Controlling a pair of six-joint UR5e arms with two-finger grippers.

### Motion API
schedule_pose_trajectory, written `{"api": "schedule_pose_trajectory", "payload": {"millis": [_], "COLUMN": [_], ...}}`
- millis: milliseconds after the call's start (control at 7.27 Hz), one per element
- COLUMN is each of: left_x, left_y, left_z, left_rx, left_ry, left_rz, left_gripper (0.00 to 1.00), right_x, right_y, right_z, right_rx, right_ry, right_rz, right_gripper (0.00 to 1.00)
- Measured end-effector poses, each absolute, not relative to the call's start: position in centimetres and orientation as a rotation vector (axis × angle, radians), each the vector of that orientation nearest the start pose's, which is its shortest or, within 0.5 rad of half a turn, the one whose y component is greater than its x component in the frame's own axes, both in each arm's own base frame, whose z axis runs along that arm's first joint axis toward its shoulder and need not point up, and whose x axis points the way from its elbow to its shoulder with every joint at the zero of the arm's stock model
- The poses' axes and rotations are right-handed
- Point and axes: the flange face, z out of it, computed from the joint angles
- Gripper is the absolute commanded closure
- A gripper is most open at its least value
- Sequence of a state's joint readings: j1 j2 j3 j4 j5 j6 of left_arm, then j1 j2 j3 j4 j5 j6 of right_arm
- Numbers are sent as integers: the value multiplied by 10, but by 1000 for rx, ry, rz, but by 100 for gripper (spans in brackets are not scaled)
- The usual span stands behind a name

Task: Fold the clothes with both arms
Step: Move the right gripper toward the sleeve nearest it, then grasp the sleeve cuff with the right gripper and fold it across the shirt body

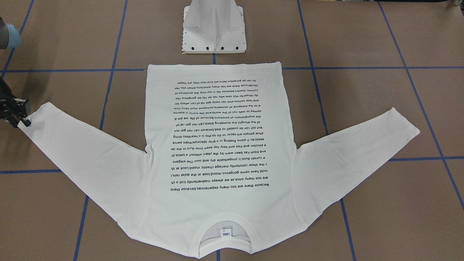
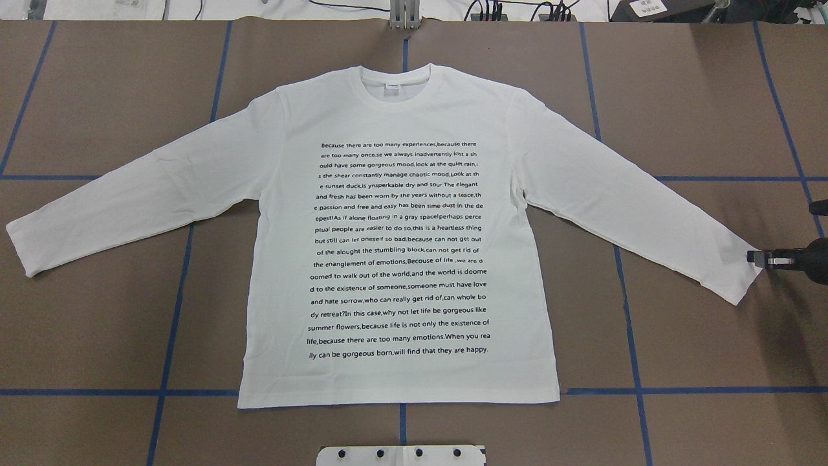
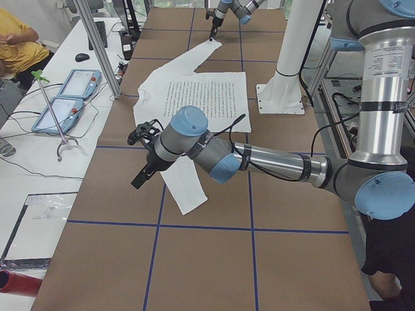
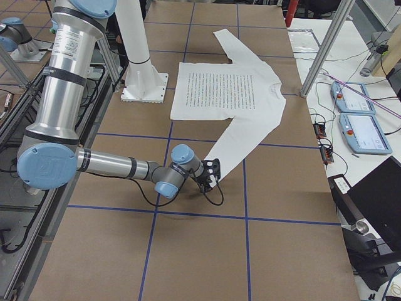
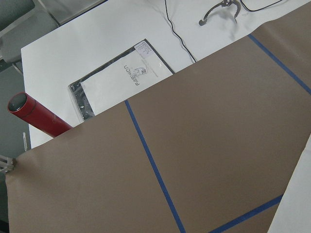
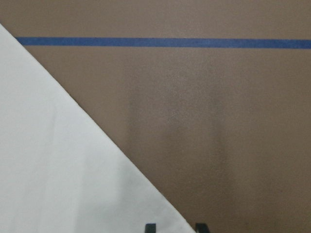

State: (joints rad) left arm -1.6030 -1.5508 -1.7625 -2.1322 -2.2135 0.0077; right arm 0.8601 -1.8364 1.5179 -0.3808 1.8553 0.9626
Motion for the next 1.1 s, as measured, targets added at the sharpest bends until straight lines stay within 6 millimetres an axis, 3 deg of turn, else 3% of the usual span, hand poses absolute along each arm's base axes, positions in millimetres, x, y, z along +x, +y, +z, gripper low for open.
{"api": "schedule_pose_trajectory", "payload": {"millis": [413, 688, 825, 1101], "left_x": [-90, -90, -90, -90], "left_y": [-503, -503, -503, -503], "left_z": [513, 514, 515, 516], "left_rx": [719, 717, 716, 713], "left_ry": [599, 599, 599, 599], "left_rz": [213, 212, 212, 211], "left_gripper": [0, 0, 0, 0], "right_x": [-179, -172, -168, -149], "right_y": [-371, -388, -406, -434], "right_z": [661, 638, 610, 532], "right_rx": [397, 420, 427, 431], "right_ry": [-847, -847, -833, -792], "right_rz": [101, 135, 167, 245], "right_gripper": [100, 100, 100, 100]}}
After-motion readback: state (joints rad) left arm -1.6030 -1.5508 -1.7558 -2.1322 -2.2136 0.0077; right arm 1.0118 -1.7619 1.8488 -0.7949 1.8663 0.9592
